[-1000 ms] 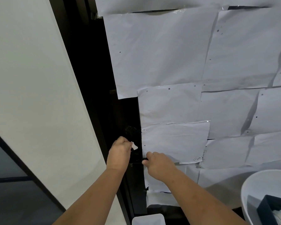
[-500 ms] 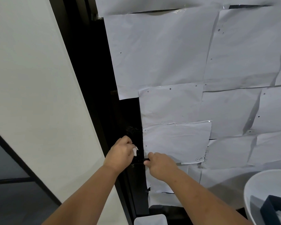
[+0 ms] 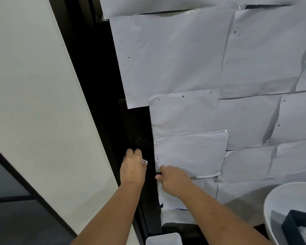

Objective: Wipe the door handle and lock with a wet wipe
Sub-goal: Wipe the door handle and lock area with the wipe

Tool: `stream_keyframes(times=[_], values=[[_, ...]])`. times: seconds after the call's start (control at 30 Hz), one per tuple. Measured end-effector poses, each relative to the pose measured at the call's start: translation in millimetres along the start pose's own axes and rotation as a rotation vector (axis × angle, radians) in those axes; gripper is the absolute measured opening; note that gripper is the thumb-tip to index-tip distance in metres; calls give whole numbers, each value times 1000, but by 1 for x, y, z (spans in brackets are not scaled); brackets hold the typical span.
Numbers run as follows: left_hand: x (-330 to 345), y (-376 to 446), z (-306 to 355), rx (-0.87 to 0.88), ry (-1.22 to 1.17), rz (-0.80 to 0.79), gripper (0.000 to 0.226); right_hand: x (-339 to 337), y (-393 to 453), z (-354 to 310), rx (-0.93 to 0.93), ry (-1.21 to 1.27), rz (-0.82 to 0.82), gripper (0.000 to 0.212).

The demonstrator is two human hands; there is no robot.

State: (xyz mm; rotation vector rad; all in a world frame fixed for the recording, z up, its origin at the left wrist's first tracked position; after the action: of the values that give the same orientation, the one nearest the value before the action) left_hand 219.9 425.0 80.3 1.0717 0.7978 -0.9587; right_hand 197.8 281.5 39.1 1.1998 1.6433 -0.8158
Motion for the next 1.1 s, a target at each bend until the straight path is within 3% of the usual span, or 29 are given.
stream_keyframes(times=[0.23, 0.43, 0.53, 0.63, 0.73, 0.8, 0.9, 1.1], values=[[-1, -4, -3, 81, -74, 84, 11, -3, -2, -1, -10, -10, -8, 32], [-10, -5, -21, 214, -129, 214, 17, -3, -3, -1, 15, -15, -22, 31], [-18, -11, -32, 159, -304, 241, 6, -4, -3, -1, 22, -14, -23, 31], [-28, -11, -29, 105, -415, 263, 12, -4, -3, -2, 27, -17, -32, 31], [-27, -8, -25, 117, -383, 250, 13, -4, -3, -3, 30, -14, -36, 25], [-20, -7, -26, 133, -271, 230, 5, -3, -3, -3, 27, -12, -36, 25], [-11, -6, -24, 140, -99, 209, 13, -3, -2, -2, 21, -16, -27, 31], [-13, -5, -26, 48, -265, 262, 6, -2, -2, -1, 5, -7, -10, 31]])
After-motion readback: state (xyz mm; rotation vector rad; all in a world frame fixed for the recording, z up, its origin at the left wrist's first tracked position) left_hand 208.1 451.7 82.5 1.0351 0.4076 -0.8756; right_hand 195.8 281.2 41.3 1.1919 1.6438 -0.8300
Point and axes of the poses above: each hand's wrist, its own y-axis towards the middle knuckle, its own x-axis out of the palm, z = x × y, the point moved 7 cm from there along y, towards the middle knuckle, and after that the axes turned 3 degrees about -x, right-handed, at the moved point
